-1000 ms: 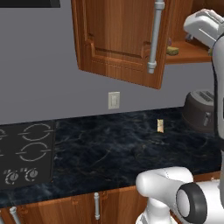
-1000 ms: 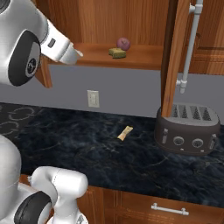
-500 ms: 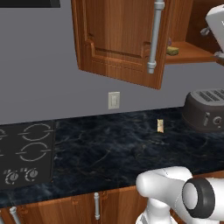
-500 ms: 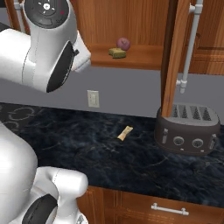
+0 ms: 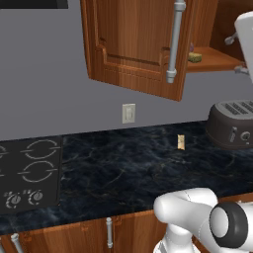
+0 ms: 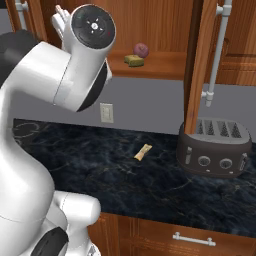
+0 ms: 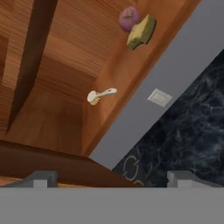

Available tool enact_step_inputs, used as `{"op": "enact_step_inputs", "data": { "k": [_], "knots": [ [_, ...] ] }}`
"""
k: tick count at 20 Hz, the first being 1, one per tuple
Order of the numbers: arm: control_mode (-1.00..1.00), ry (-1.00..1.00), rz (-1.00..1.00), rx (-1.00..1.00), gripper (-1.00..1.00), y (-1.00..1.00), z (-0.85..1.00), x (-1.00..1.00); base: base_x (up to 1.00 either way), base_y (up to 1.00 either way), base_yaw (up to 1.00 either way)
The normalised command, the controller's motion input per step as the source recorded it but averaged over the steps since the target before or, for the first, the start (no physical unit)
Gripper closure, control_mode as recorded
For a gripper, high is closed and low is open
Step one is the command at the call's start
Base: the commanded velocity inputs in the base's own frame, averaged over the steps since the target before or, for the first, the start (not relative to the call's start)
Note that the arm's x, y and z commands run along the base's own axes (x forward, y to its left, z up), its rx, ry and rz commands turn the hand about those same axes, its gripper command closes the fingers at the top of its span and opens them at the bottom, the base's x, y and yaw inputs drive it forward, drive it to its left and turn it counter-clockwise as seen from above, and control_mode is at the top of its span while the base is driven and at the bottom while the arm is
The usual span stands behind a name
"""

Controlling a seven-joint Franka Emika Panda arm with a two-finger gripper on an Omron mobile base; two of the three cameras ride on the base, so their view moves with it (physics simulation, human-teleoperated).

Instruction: Pick the dish brush and sponge from the cabinet and place them on the counter.

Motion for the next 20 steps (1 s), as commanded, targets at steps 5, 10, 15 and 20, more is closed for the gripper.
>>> {"op": "enact_step_inputs", "data": {
  "k": [5, 10, 15, 20],
  "knots": [
    [-1.0, 0.05, 0.09, 0.2, -1.0, 0.01, -0.12, 0.14, 0.0, 0.0, 0.0],
    [-1.0, 0.07, 0.11, 0.13, -1.0, 0.1, -0.04, 0.24, 0.0, 0.0, 0.0],
    [-1.0, 0.1, 0.12, 0.09, -1.0, 0.15, 0.0, 0.32, 0.0, 0.0, 0.0],
    [-1.0, 0.01, 0.1, 0.03, -1.0, 0.18, -0.09, 0.03, 0.0, 0.0, 0.0]
  ]
}}
